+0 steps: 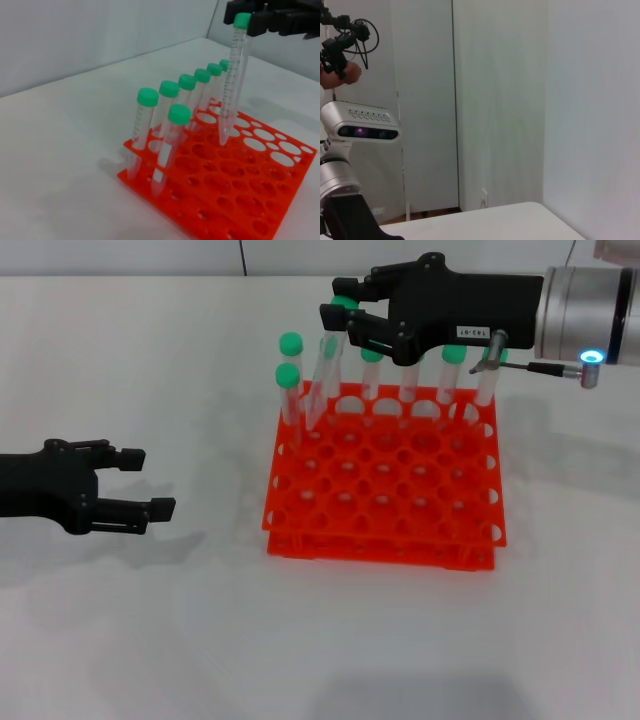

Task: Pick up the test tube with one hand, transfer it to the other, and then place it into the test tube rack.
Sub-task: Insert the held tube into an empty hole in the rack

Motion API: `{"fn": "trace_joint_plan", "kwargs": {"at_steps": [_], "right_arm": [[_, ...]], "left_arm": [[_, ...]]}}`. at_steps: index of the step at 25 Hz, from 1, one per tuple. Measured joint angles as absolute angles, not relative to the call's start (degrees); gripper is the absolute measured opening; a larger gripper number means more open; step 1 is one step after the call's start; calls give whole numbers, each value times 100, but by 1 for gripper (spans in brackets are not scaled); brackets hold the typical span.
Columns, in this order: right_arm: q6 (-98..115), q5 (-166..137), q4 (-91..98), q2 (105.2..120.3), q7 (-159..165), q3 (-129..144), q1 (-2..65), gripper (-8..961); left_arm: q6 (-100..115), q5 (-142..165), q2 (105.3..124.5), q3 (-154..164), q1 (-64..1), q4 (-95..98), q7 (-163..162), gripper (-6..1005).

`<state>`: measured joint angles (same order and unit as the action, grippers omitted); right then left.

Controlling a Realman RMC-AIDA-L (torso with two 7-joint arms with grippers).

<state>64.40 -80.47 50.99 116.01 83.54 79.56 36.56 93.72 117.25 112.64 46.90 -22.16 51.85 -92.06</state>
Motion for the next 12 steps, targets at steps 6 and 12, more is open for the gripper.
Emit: {"fn": "trace_joint_plan", "kwargs": {"at_steps": [6, 12], "right_arm": [[6302, -8014, 5076, 11602, 8349, 8061, 3661, 268], [6245, -8001, 5058, 11612, 8347, 8126, 3664, 268]], "left_arm": [[9401, 11751, 11280, 4710, -2256, 5177, -9177, 886], [9477, 11760, 11296, 4707, -2258, 5176, -9114, 885]]}}
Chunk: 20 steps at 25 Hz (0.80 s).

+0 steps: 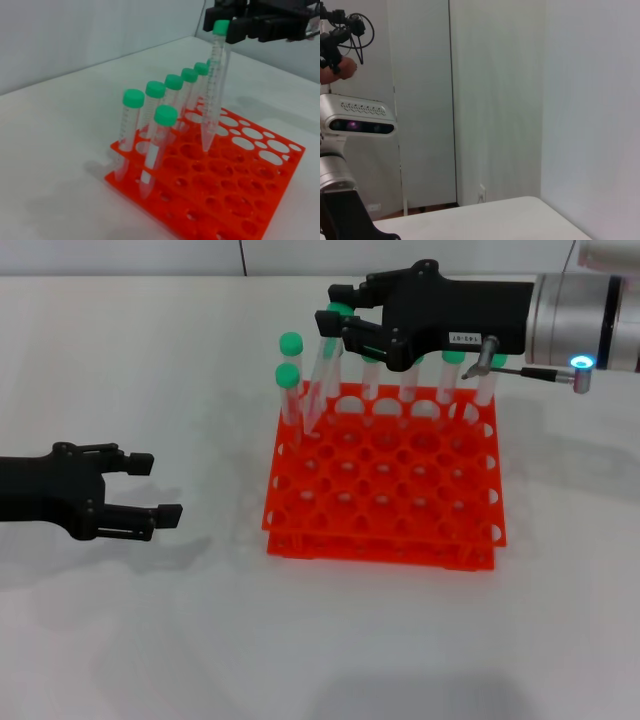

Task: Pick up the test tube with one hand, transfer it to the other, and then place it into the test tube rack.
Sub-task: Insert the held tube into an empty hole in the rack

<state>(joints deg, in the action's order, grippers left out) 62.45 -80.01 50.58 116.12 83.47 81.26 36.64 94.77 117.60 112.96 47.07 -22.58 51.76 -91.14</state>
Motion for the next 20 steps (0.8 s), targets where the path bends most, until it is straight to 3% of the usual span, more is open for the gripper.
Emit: {"fn": "trace_joint_plan", "kwargs": {"at_steps": [20], "right_arm": [[5558, -7761, 5085, 11618, 7819, 8543, 3630, 267]], "left_arm": [[9536, 11727, 11320, 4684, -2250, 5168, -9019, 885]]}}
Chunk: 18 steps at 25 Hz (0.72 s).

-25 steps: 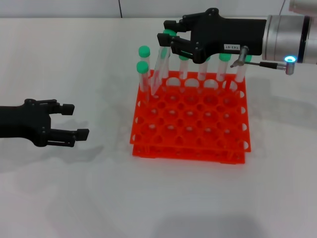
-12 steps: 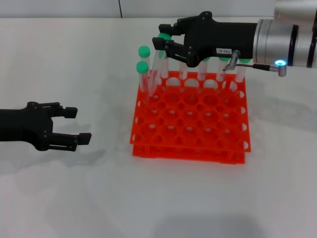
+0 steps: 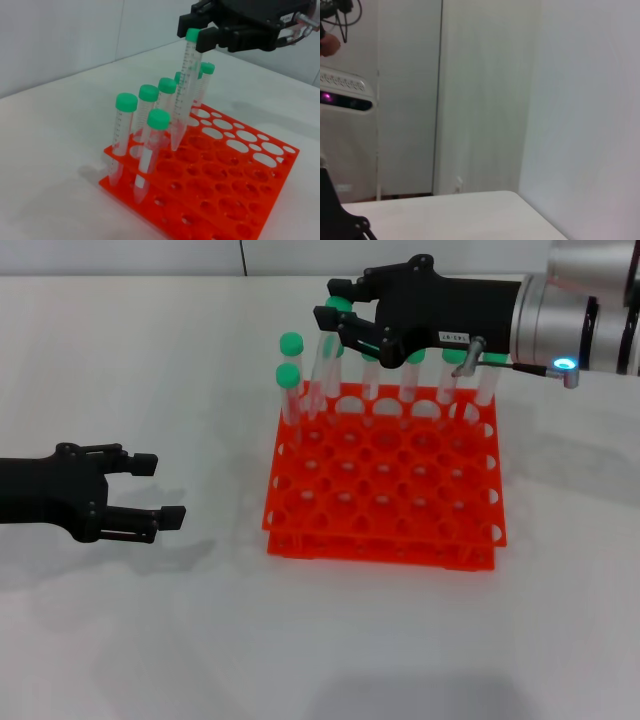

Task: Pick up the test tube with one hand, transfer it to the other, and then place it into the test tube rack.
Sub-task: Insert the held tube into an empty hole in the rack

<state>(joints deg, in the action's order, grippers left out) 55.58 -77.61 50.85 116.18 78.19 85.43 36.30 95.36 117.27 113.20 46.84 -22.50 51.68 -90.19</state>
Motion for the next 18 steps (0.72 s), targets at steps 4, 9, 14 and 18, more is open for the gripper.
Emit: {"fn": "trace_joint_plan", "kwargs": {"at_steps": [4, 9, 14, 18], "right_arm": [[5428, -7760, 5093, 11612, 7773, 8605, 3629, 267], [5375, -7760, 5098, 11608, 7665, 8619, 3609, 267], [5346, -7760, 5101, 11607, 7649, 8622, 3587, 267], [5343, -7760, 5103, 11601, 7643, 8622, 3585, 267]], "left_arm": [[9536, 11724, 11320, 4684, -2250, 5168, -9018, 885], [9536, 11724, 11320, 4684, -2254, 5162, -9018, 885], [9531, 11721, 11320, 4678, -2258, 5159, -9017, 885], [9527, 11721, 11320, 4675, -2259, 5159, -9018, 885]]}}
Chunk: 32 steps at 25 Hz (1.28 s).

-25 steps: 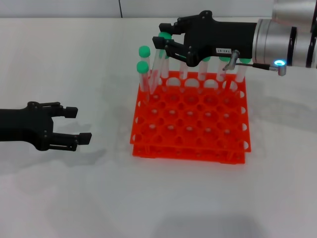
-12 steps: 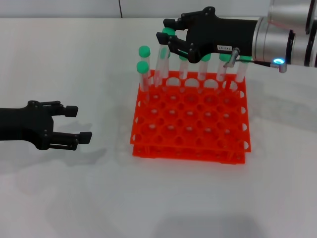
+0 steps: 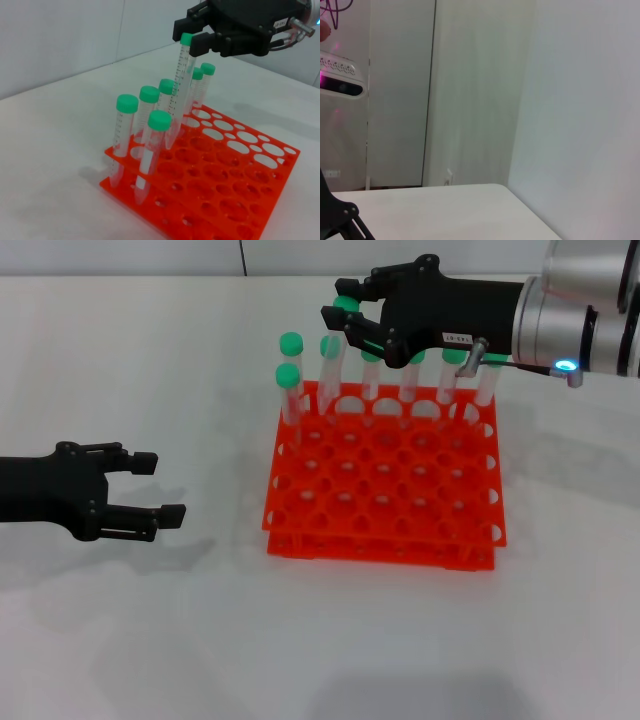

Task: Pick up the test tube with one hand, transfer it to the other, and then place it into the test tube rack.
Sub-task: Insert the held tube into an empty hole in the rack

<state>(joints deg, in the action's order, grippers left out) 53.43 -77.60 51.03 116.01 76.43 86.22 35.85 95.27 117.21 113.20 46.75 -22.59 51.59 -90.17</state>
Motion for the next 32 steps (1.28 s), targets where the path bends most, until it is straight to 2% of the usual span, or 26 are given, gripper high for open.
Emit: {"fn": "trace_joint_plan", "kwargs": {"at_steps": [32], "right_arm": [[5183, -7620, 4987, 11619, 7235, 8784, 3503, 267]], "left_arm": [[9474, 11760, 11368, 4676, -2339, 5159, -9021, 885]]}}
